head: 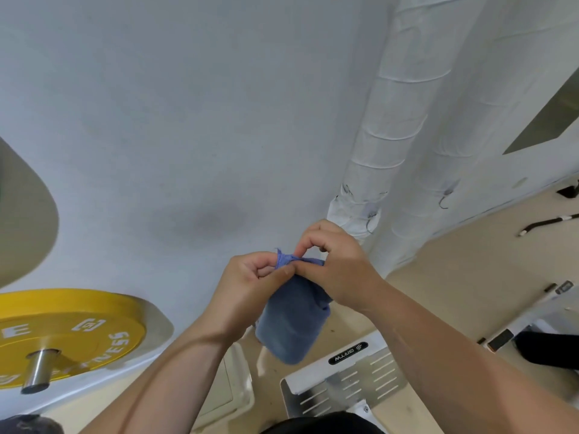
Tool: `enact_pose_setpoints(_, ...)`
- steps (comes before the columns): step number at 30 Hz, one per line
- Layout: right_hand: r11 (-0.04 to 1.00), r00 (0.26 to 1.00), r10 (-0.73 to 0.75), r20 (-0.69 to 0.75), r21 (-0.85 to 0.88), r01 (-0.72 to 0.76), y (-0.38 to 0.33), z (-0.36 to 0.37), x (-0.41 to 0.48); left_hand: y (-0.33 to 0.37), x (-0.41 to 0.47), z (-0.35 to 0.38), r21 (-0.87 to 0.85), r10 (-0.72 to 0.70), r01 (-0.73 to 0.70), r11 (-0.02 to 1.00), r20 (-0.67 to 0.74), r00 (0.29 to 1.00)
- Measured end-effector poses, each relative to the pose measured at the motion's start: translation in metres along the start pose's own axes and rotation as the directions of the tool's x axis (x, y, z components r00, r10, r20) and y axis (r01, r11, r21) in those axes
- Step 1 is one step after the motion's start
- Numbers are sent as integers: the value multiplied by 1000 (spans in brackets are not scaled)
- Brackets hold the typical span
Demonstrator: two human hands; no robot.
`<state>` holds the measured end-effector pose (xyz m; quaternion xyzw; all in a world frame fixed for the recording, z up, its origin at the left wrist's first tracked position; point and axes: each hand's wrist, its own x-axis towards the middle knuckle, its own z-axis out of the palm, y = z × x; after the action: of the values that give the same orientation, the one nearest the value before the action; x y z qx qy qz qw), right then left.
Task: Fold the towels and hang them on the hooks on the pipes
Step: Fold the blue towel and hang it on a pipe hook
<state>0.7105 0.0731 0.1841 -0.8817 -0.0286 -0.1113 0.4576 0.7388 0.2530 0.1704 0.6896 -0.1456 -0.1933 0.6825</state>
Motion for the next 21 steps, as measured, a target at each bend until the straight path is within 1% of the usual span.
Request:
enact_pose_setpoints(2, 999, 999, 33, 31, -9, -33, 1, 2, 1, -1, 0, -5, 10, 1, -1, 1000, -15, 1000)
enact_pose_setpoints(4, 997, 993, 71, 93, -29, -69, 7, -1, 0, 0, 2, -10, 21, 15, -14, 1000, -69, 997)
enact_pose_setpoints(6, 993, 976, 89, 197, -94, -71, 18, -5, -2, 5, 5, -16, -35, 11, -16, 999, -148, 989)
enact_pose_setpoints(8, 983, 957, 87, 275, -178, -39, 29, -8, -2, 11, 10, -25, -82, 5, -21, 996, -194, 981)
enact_pose_setpoints(9, 979, 957, 87, 277, -202, -30, 31, -10, -1, 13, 13, -31, -85, 8, -26, 996, -204, 979)
enact_pose_setpoints(11, 983, 973, 97, 211, -176, -60, 29, -18, 6, 16, 19, -43, -65, 19, -33, 997, -216, 976)
enact_pose_setpoints(13, 995, 987, 72, 147, -76, -61, 21, -26, 16, 16, 24, -54, -27, 30, -37, 999, -229, 973)
enact_pose_setpoints(16, 994, 992, 59, 112, 82, -68, 9, -31, 29, 19, 30, -62, -41, 26, -37, 998, -233, 972)
enact_pose_setpoints(18, 967, 993, 76, 90, 236, -95, 1, -31, 35, 26, 35, -67, -37, 28, -35, 999, -165, 986)
enact_pose_setpoints(19, 942, 992, 90, 89, 316, -114, -3, -31, 37, 32, 37, -69, -18, 28, -30, 999, -84, 996)
enact_pose_setpoints(21, 894, 991, 101, 87, 430, -128, -10, -33, 40, 46, 43, -76, 52, 6, -14, 999, 150, 989)
